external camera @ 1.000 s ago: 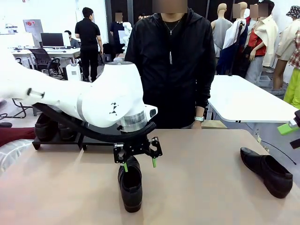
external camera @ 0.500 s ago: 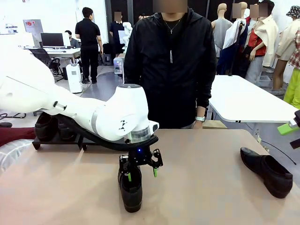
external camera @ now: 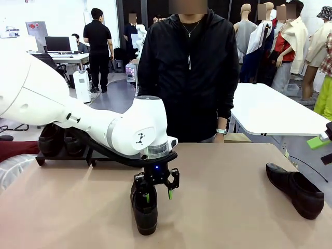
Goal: Organize the shoes by placing them on the stand.
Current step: Place the Shoe from the middle of the table onto the Shoes Stand.
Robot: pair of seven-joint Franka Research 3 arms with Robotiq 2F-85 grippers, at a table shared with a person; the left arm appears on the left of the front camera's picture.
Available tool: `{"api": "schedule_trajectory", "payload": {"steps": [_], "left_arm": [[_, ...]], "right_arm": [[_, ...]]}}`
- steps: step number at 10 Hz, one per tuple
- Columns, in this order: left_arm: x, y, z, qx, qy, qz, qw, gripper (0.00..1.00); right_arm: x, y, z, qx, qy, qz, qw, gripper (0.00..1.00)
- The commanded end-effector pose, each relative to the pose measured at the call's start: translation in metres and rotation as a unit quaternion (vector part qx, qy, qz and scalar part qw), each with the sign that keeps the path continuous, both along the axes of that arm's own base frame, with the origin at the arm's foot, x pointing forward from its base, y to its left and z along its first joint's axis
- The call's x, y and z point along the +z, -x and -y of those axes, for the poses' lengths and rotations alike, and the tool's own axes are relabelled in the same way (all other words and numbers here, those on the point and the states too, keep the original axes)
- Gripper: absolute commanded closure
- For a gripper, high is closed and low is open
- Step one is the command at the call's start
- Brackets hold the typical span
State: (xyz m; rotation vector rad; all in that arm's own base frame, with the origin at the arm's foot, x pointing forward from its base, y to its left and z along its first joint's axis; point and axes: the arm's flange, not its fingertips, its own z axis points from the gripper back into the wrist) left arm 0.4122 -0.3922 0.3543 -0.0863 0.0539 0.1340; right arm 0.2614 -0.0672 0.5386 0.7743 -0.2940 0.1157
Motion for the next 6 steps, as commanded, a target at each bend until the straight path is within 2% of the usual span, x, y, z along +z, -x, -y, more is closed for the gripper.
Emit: {"api": "schedule_trajectory", "payload": {"steps": [1, 6], "left_arm": [[0.0011, -0.0033, 0.0043, 0.013, -0.021, 0.003, 1.000, 1.00], [0.0033, -0.0003, 0.0034, 0.018, -0.029, -0.007, 0.999, 1.00]], "right_arm": [[0.0018, 0.0005, 0.0038, 0.008, 0.007, 0.002, 1.000, 0.00], [0.0018, 0.0005, 0.0038, 0.008, 0.007, 0.002, 1.000, 0.00]]}}
